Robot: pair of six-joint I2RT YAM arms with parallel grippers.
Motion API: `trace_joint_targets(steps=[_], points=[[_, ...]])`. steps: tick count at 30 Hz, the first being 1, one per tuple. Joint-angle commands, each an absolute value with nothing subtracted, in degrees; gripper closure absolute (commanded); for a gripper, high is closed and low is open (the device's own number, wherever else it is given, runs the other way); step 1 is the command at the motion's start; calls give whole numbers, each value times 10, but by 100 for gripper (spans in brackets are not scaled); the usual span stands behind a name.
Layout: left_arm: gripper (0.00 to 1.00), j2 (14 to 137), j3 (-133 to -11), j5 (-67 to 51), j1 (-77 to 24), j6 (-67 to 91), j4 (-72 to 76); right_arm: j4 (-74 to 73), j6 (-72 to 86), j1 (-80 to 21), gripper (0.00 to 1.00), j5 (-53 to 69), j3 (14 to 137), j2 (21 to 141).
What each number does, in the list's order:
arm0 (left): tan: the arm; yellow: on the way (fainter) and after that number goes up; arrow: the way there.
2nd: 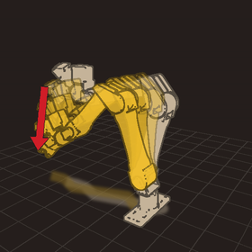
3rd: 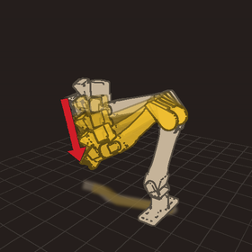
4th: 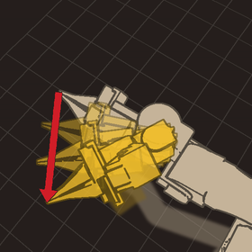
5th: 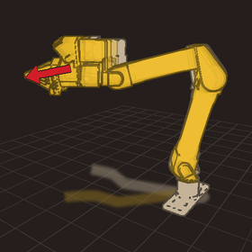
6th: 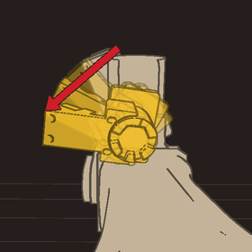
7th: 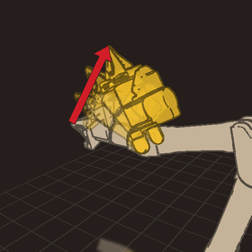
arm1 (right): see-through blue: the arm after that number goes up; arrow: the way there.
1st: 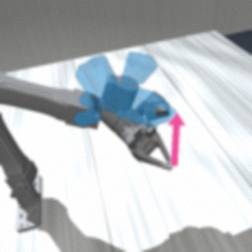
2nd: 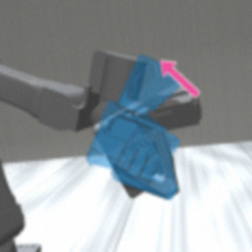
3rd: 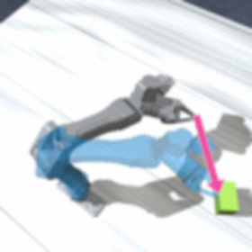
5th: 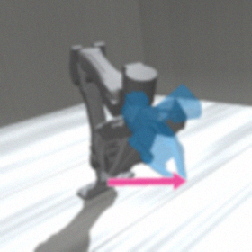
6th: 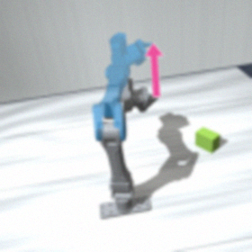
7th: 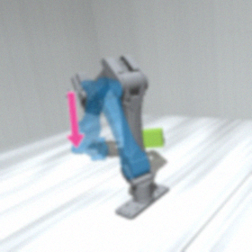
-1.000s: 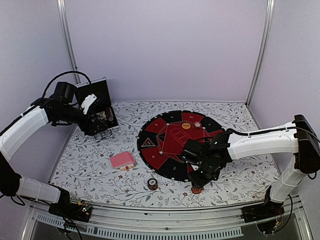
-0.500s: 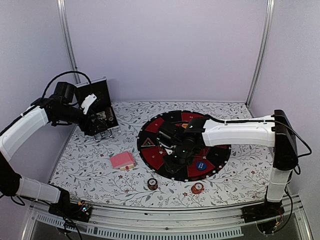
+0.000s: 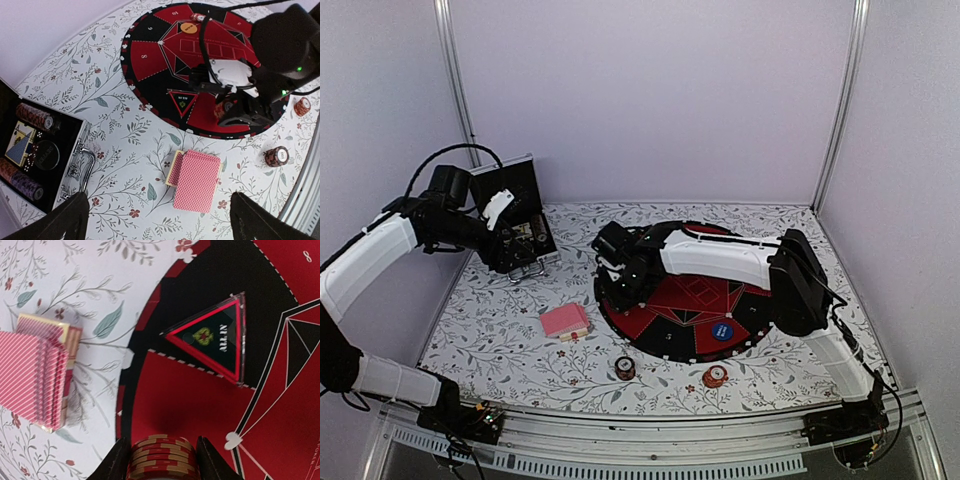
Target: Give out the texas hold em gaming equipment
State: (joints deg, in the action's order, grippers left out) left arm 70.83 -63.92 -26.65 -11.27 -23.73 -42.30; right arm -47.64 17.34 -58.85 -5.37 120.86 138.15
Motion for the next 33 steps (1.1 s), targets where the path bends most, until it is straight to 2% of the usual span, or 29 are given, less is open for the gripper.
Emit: trace_joint_targets(steps=[1, 16, 20, 26, 33], points=[[0, 705, -631, -279, -119, -241, -419, -458, 158, -570, 70, -36, 1243, 1411], [0, 714, -633, -288, -119, -236, -413, -425, 170, -561, 69, -23, 1263, 1466], [0, 713, -633, -287, -119, -236, -413, -426, 171, -559, 56, -22, 1269, 1467], [0, 713, -631, -288, -120, -235, -412, -432, 168, -558, 44, -31, 1282, 1457], [0, 710, -633, -287, -120, -236, -412, -445, 167, -554, 40, -44, 1294, 1424]])
